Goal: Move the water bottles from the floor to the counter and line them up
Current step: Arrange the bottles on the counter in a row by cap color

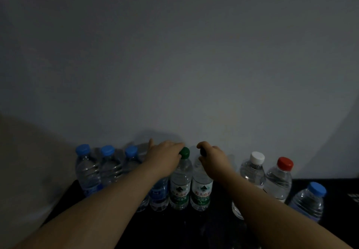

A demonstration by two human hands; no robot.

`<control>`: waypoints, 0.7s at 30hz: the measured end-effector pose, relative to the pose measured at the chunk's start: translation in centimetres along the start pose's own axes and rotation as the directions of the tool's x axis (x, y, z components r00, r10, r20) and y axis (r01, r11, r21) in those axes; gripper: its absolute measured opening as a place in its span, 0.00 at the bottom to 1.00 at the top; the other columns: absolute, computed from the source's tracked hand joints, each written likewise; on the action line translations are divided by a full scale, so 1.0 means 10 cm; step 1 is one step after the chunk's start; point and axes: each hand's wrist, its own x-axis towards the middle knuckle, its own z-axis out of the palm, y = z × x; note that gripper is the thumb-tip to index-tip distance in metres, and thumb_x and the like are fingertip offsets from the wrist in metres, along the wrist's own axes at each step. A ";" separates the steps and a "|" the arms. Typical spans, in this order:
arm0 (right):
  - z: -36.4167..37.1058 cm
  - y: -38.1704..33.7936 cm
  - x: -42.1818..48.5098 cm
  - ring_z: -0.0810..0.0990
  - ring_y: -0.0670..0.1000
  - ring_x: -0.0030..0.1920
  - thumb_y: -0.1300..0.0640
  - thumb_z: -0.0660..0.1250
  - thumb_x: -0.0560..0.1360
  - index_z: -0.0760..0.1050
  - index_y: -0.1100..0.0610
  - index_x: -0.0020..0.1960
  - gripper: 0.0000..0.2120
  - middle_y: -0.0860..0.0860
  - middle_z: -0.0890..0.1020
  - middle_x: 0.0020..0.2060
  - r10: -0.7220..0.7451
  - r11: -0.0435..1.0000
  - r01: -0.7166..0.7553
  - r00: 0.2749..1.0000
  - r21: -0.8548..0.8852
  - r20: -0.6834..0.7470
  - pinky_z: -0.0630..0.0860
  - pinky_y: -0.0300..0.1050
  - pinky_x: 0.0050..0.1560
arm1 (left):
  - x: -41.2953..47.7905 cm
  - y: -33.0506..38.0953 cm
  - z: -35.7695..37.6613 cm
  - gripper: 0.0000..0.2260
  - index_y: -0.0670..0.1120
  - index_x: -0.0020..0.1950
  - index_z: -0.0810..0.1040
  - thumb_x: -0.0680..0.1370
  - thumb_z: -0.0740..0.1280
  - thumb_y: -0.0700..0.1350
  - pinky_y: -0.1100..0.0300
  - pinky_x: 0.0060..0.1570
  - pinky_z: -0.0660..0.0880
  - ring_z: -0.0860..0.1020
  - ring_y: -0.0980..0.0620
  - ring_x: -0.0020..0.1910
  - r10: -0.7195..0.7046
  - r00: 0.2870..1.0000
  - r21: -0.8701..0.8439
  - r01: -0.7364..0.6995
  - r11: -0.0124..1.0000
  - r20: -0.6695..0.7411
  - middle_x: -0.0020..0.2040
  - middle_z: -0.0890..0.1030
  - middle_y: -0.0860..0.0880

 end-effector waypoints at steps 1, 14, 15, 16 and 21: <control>0.00 0.01 0.00 0.75 0.58 0.59 0.61 0.58 0.80 0.64 0.54 0.70 0.19 0.59 0.73 0.62 -0.001 1.000 0.001 1.000 0.002 -0.001 0.72 0.46 0.58 | 0.01 0.01 0.03 0.19 0.54 0.74 0.61 0.83 0.52 0.47 0.42 0.72 0.54 0.71 0.48 0.65 -0.004 1.000 0.004 0.004 1.000 -0.013 0.69 0.71 0.49; 0.01 0.03 0.00 0.75 0.56 0.60 0.61 0.58 0.80 0.65 0.53 0.70 0.19 0.58 0.72 0.63 -0.018 0.999 0.019 1.000 0.041 -0.011 0.71 0.43 0.59 | 0.03 0.10 0.08 0.13 0.51 0.62 0.72 0.81 0.56 0.52 0.48 0.66 0.61 0.77 0.46 0.55 -0.107 0.991 -0.124 0.096 0.988 -0.081 0.55 0.81 0.49; 0.02 0.03 0.00 0.75 0.56 0.60 0.61 0.58 0.80 0.65 0.53 0.70 0.19 0.58 0.72 0.63 -0.022 0.999 0.022 1.000 0.039 -0.011 0.71 0.43 0.59 | 0.03 0.10 0.08 0.12 0.51 0.62 0.72 0.81 0.56 0.52 0.47 0.67 0.60 0.77 0.46 0.55 -0.107 0.991 -0.126 0.096 0.987 -0.080 0.54 0.81 0.49; 0.02 0.03 -0.01 0.75 0.56 0.60 0.61 0.58 0.80 0.65 0.53 0.70 0.19 0.58 0.73 0.63 -0.024 0.999 0.025 1.000 0.038 -0.011 0.71 0.43 0.58 | 0.02 0.10 0.07 0.12 0.51 0.61 0.72 0.81 0.56 0.51 0.46 0.68 0.60 0.77 0.46 0.55 -0.108 0.991 -0.126 0.098 0.987 -0.077 0.54 0.81 0.49; 0.06 0.03 -0.01 0.76 0.57 0.59 0.62 0.58 0.80 0.65 0.53 0.70 0.19 0.58 0.72 0.62 -0.020 0.999 0.021 1.000 0.031 -0.017 0.71 0.45 0.59 | 0.01 0.11 0.11 0.12 0.50 0.62 0.70 0.82 0.54 0.51 0.42 0.71 0.55 0.76 0.47 0.56 -0.121 0.991 -0.120 0.113 0.986 -0.062 0.55 0.80 0.49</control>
